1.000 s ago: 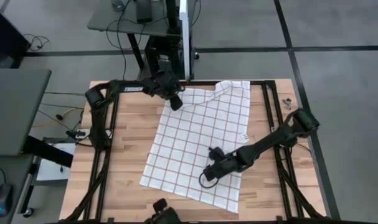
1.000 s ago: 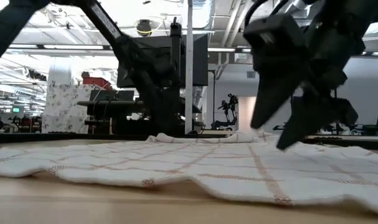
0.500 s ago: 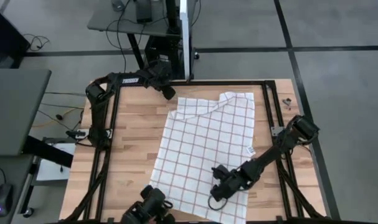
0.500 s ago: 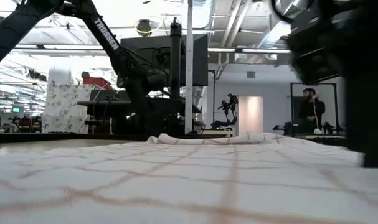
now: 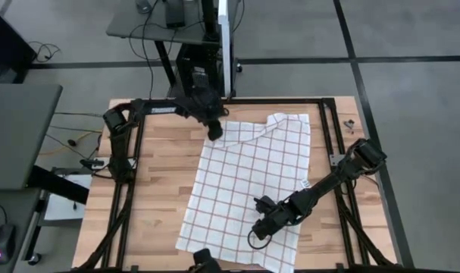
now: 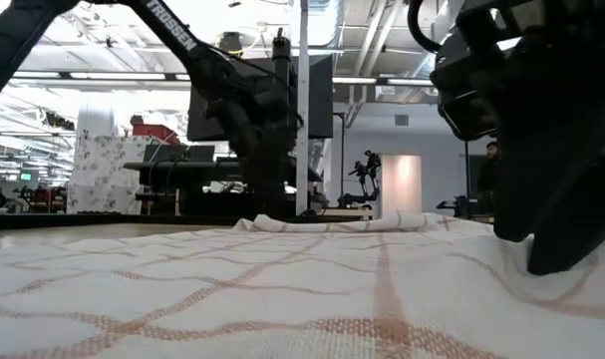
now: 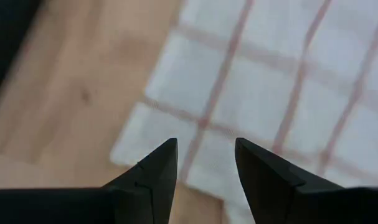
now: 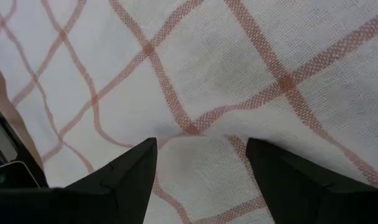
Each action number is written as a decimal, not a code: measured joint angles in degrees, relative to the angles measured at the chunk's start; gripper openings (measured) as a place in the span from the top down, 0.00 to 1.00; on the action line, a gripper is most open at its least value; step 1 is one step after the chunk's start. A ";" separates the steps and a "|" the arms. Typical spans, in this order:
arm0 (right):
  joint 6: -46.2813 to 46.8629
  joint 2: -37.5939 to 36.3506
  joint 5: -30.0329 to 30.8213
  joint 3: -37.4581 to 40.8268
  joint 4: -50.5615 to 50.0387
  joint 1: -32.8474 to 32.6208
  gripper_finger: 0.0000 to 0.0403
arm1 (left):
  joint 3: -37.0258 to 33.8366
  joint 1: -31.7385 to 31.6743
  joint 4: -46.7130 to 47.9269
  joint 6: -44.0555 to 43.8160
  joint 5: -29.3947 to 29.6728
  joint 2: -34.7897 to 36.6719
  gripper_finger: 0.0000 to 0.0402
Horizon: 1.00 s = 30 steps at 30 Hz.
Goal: Roll towel
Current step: Fold the white towel
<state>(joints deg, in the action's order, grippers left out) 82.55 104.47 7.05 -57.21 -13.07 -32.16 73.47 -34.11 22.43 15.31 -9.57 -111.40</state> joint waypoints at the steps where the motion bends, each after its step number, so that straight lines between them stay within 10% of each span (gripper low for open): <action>1: 0.34 0.00 0.00 0.04 0.07 0.00 0.38 | 0.00 -0.02 0.05 0.57 0.40 -0.60 0.64; 18: 6.52 0.15 -1.05 -1.18 -1.18 -6.09 0.38 | 3.65 -12.82 1.63 2.20 12.33 -4.90 0.64; 30: -5.10 -4.64 -1.40 -1.22 -13.54 -3.77 0.38 | 21.49 -12.98 19.40 4.15 4.26 0.00 0.64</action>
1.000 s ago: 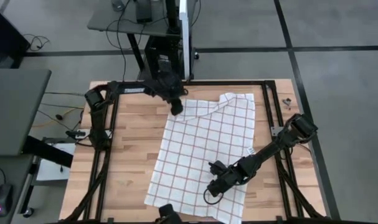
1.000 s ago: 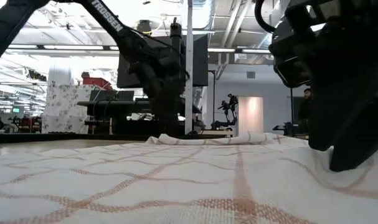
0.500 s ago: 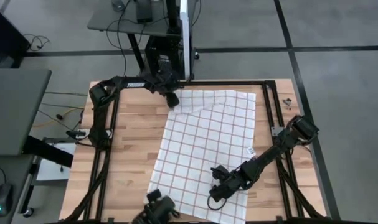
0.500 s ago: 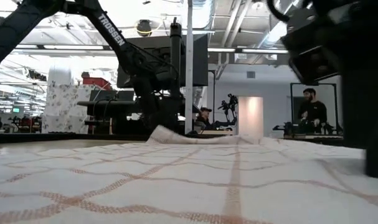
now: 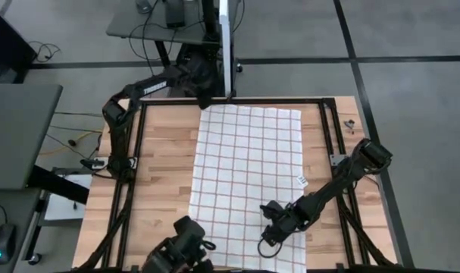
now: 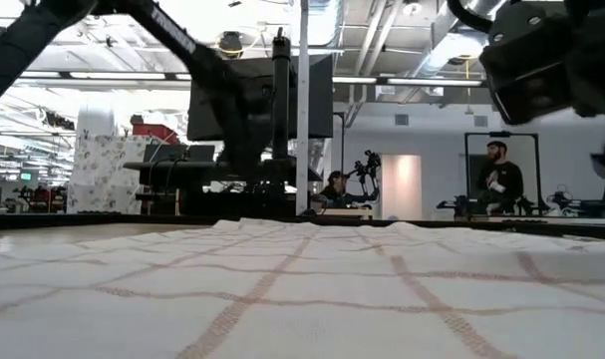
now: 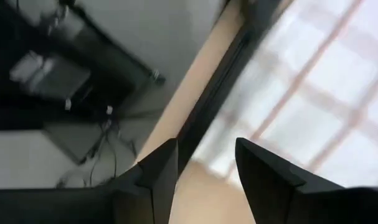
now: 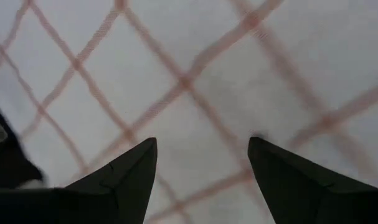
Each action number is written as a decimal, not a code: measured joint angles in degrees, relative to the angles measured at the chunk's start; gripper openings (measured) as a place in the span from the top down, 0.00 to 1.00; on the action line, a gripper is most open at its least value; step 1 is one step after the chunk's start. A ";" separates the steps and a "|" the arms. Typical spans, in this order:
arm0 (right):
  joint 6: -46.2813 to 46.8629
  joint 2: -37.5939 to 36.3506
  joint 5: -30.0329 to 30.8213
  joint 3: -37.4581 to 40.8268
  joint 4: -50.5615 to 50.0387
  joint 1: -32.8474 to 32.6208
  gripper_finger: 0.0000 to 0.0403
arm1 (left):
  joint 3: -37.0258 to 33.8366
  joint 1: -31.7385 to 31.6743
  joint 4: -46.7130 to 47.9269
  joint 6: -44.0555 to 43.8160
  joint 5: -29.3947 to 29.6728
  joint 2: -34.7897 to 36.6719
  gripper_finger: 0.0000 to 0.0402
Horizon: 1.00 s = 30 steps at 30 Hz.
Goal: Roll towel
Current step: Fold the white towel
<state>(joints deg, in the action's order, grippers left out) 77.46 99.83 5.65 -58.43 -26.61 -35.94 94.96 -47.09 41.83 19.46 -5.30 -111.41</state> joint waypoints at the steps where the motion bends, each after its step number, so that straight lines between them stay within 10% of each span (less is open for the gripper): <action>1: -2.87 -1.10 0.45 0.00 -2.25 0.40 0.38 | 1.26 0.65 0.70 -0.23 -0.97 1.10 0.64; 14: -30.87 -14.96 5.42 0.52 -14.19 6.09 0.38 | 14.63 13.30 8.68 -9.72 -1.64 9.09 0.64; 30: -34.95 -20.28 15.15 0.49 -3.04 -9.38 0.38 | 16.45 69.54 38.21 -36.63 15.95 13.77 0.64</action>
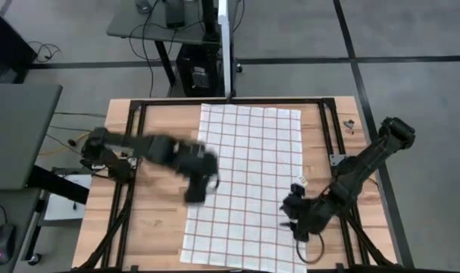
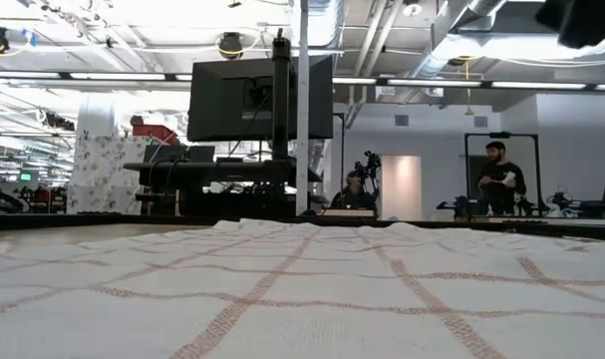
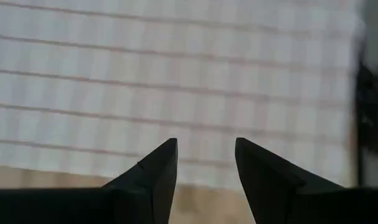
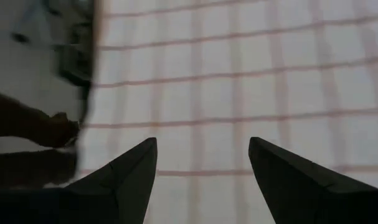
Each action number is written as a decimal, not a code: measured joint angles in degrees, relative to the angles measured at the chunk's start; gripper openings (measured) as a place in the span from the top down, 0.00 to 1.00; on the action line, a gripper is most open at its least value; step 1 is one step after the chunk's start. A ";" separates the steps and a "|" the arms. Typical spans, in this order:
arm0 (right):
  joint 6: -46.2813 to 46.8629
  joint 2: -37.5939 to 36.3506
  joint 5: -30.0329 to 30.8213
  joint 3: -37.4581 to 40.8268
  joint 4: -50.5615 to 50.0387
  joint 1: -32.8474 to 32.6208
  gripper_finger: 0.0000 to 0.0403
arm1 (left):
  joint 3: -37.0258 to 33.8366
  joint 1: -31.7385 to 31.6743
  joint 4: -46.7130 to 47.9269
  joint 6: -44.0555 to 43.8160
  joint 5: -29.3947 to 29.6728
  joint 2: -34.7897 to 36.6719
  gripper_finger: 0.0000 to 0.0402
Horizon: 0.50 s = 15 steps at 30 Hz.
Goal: Roll towel
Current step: Fold the white towel
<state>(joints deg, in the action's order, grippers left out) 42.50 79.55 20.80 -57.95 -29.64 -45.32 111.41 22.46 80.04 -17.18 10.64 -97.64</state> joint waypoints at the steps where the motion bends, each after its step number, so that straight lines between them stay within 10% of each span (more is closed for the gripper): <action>1: -0.97 1.08 0.06 -0.36 1.86 -1.38 0.38 | -0.62 3.67 0.24 -1.78 1.87 -0.03 0.64; 6: 1.01 8.66 0.03 -4.27 5.21 -7.25 0.38 | -5.42 18.58 0.51 -15.88 12.89 0.03 0.64; 15: 5.08 29.61 -1.73 -24.26 -2.70 -10.19 0.38 | -19.95 31.13 -18.05 -29.14 13.89 0.08 0.64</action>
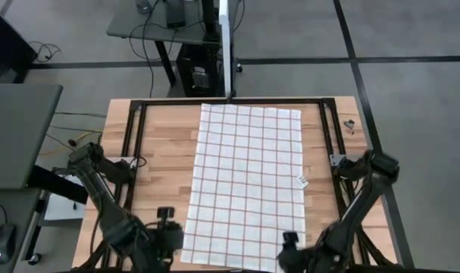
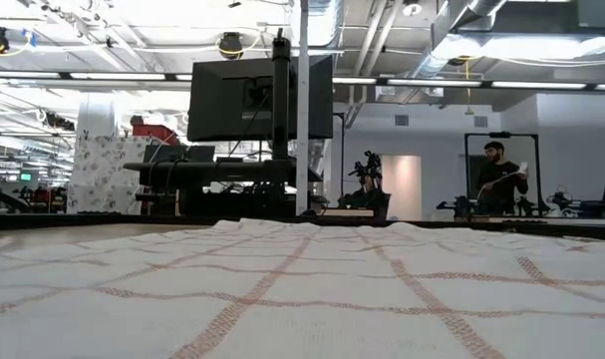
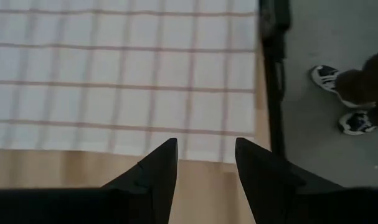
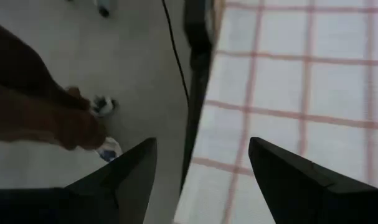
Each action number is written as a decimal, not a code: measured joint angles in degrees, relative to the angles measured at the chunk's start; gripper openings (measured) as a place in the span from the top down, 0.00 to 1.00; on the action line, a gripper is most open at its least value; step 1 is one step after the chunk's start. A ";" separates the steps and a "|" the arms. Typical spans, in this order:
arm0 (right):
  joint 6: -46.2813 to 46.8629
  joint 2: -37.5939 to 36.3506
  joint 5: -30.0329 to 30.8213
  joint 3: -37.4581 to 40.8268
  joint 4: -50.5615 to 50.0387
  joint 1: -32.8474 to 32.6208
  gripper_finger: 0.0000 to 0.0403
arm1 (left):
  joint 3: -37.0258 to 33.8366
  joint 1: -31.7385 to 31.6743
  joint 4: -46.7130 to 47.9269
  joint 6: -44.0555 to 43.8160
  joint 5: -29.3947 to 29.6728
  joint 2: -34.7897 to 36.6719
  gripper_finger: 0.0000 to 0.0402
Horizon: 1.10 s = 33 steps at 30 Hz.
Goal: Roll towel
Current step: Fold the white towel
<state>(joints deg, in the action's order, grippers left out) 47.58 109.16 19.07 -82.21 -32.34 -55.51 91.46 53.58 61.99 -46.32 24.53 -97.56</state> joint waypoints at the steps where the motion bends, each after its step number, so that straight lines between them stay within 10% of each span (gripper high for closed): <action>1: 1.44 2.26 -0.02 -2.57 -2.99 -0.19 0.39 | -2.56 0.37 -3.10 -0.05 -0.14 0.00 0.64; 11: 16.59 13.38 -1.19 -15.65 -15.01 -0.79 0.41 | -18.87 -0.34 -26.06 5.09 -1.91 -1.55 0.64; 21: 24.11 13.54 -1.31 -15.68 -15.19 -1.44 0.42 | -10.66 -0.73 -25.49 6.66 -5.95 -18.03 0.64; 33: 24.20 13.54 -1.35 -15.68 -10.96 -1.36 0.42 | -14.84 -1.05 -38.48 6.45 -4.75 -18.79 0.64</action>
<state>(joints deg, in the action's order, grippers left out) 71.78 122.69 17.72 -97.89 -43.30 -56.87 76.62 52.53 23.51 -39.86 19.78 -116.35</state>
